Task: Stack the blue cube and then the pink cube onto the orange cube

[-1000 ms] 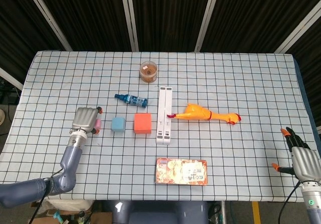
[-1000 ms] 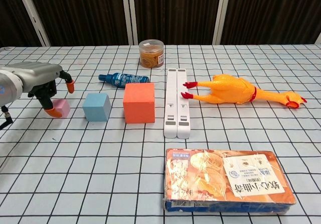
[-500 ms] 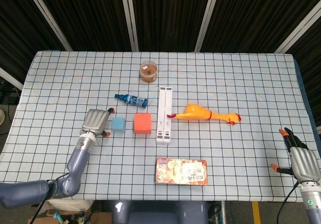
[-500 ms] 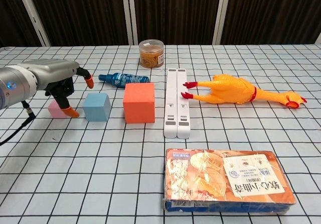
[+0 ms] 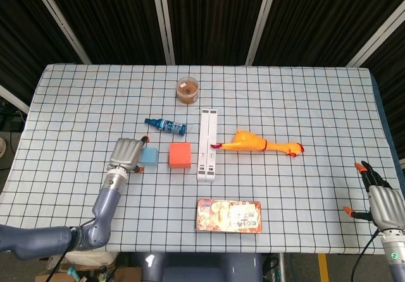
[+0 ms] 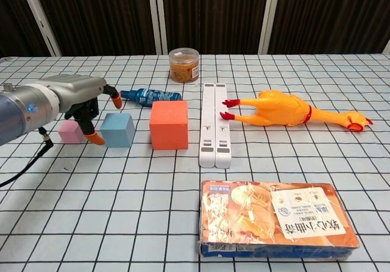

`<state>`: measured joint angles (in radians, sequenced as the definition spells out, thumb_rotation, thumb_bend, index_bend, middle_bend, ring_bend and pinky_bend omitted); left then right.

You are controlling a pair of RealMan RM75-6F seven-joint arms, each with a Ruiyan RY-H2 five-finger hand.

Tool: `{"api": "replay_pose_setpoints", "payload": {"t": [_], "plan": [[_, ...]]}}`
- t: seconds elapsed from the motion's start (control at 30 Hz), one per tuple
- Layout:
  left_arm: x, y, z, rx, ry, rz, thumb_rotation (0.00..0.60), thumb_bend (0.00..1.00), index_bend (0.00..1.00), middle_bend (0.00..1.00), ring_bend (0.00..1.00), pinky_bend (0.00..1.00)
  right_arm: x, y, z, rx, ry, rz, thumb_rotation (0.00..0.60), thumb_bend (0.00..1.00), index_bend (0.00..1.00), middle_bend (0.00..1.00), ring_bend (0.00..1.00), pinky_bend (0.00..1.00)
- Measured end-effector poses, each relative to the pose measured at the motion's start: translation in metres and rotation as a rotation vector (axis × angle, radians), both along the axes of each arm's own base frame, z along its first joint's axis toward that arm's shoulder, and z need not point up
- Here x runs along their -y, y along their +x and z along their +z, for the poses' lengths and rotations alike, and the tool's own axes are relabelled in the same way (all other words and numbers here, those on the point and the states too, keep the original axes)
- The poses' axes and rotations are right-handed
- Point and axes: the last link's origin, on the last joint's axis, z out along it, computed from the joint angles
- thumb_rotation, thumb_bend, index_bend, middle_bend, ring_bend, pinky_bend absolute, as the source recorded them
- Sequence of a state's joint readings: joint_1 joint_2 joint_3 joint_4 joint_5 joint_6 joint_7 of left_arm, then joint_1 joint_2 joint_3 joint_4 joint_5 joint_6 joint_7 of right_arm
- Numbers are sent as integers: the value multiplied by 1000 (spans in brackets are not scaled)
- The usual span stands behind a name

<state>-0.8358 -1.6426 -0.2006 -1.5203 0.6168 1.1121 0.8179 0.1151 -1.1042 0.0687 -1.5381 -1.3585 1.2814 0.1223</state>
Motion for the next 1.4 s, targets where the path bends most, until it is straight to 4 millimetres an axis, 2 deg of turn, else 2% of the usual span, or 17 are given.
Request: {"api": "replay_pose_setpoints", "payload": {"t": [0.2, 0.57, 0.8, 1.4], "plan": [[-2, 5, -11, 18, -6, -3, 600, 7, 287, 901, 706, 702, 1, -5, 1, 6, 4, -14, 600, 41, 46, 46, 144, 253], [-2, 7, -8, 18, 30, 0, 600, 14, 295, 903, 707, 706, 1, -3, 0, 15, 11, -7, 600, 41, 46, 46, 144, 253], [0, 8, -8, 6, 35, -5, 600, 59, 334, 905, 707, 710, 2, -3, -1, 10, 18, -12, 600, 41, 64, 46, 144, 253], [1, 9, -10, 17, 44, -2, 600, 194, 361, 905, 708, 711, 2, -3, -4, 7, 32, -16, 600, 42, 64, 46, 144, 253]]}}
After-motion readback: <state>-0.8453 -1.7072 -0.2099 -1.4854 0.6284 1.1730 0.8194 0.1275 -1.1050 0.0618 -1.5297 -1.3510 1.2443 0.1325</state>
